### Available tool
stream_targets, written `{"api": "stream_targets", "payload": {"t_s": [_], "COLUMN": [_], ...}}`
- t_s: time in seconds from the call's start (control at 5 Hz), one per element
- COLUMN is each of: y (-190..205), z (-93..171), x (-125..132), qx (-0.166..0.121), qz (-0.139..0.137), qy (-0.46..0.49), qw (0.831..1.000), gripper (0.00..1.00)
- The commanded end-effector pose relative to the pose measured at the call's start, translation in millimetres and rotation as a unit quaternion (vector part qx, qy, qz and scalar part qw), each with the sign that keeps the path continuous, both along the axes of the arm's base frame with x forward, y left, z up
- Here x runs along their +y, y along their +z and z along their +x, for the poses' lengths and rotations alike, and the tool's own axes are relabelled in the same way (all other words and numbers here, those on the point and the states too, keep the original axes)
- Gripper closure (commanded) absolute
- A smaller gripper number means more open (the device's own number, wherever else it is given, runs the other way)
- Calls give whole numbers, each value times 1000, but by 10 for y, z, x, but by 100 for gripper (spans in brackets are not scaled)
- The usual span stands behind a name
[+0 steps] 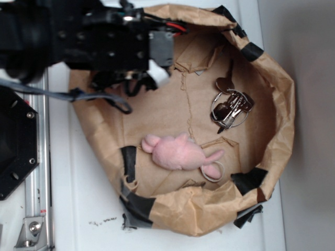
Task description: Grab the black box.
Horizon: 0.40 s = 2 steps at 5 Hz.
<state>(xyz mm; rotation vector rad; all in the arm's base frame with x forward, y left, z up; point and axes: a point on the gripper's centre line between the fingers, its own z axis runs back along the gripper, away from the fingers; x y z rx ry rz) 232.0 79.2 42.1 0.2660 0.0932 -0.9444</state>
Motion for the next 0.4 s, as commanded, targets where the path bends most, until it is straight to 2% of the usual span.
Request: {"api": "stream_targets", "payload": {"t_s": [0.0,0.2], "y": [-292,-269], "z": [40,30], "x": [47,40], "qx": [56,51], "qz": [-13,-17], "qy": [20,38], "qw": [998,998], "gripper": [0,100]}}
